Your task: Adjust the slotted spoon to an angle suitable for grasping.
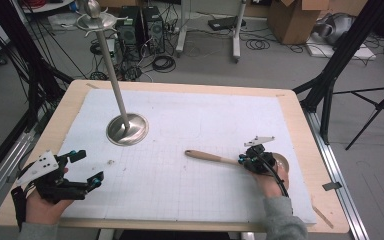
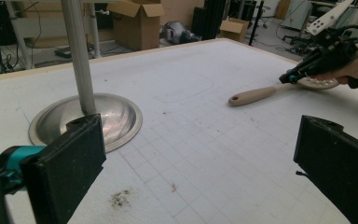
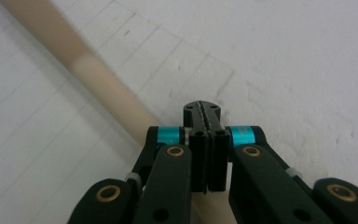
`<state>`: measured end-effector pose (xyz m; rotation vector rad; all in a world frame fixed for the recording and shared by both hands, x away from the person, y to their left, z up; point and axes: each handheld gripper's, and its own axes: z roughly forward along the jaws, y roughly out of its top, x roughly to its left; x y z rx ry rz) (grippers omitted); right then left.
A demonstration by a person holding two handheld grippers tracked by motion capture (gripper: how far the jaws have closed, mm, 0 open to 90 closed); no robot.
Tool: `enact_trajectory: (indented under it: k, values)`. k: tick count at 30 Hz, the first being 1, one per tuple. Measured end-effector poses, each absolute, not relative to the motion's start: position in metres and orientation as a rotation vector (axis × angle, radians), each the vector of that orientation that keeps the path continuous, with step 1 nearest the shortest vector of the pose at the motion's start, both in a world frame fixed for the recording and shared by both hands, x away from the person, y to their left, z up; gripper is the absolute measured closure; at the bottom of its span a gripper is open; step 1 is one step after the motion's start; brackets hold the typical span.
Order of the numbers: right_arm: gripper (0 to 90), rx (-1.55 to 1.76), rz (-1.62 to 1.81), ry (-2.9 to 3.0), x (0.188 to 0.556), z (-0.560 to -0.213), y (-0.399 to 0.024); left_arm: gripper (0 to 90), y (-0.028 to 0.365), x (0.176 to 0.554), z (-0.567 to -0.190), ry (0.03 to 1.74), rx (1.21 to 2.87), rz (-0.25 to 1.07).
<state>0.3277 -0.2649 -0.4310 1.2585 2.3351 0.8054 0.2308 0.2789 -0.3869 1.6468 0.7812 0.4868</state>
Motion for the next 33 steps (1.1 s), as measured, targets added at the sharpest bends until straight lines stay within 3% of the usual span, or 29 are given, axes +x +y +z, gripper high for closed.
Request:
enact_trajectory:
  k: [15, 22, 33]
  values:
    - [90.0, 1.185, 0.826, 2.314, 0.283, -0.429, -0.279, 2.5, 0.276, 0.232, -0.387, 0.777, 1.653, 0.488]
    - [90.0, 0.939, 1.055, 2.437, 0.276, -0.416, -0.241, 2.5, 0.274, 0.234, -0.387, 0.773, 1.662, 0.482]
    - [90.0, 0.780, 1.048, 2.571, 0.297, -0.430, -0.203, 2.5, 0.280, 0.232, -0.386, 0.781, 1.645, 0.487]
